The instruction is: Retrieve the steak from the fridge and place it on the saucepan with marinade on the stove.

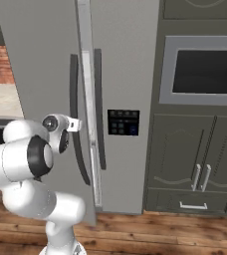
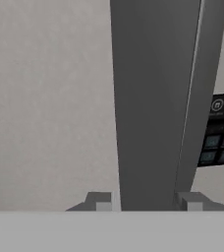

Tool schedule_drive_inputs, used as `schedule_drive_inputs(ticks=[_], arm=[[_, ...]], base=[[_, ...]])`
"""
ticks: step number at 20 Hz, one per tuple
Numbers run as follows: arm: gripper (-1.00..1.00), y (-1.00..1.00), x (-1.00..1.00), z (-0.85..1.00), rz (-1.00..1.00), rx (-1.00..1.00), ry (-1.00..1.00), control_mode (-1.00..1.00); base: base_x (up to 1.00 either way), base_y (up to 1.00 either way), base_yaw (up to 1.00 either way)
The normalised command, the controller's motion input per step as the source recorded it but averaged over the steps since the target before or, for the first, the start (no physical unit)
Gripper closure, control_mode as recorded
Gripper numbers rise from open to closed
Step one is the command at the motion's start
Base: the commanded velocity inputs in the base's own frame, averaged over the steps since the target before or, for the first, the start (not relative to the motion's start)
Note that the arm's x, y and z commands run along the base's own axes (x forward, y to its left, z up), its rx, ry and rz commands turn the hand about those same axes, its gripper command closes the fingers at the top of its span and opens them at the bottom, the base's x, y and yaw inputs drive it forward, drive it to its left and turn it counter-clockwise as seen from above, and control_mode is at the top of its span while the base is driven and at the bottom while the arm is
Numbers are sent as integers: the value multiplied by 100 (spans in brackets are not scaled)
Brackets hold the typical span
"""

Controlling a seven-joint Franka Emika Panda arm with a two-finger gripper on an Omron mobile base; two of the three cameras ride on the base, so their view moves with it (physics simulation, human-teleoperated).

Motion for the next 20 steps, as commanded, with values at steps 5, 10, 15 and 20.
schedule_drive_inputs(ticks=[5, 10, 15, 20], arm=[[100, 100, -61, 0, -9, 0, -1, -100], [100, 100, -62, 2, -15, 0, 0, -100], [-100, 100, -59, 36, -17, 0, 2, -100], [-100, 62, -80, 77, -12, 0, 9, -100]], base=[[0, 0, 0], [0, 0, 0], [0, 0, 0], [0, 0, 0]])
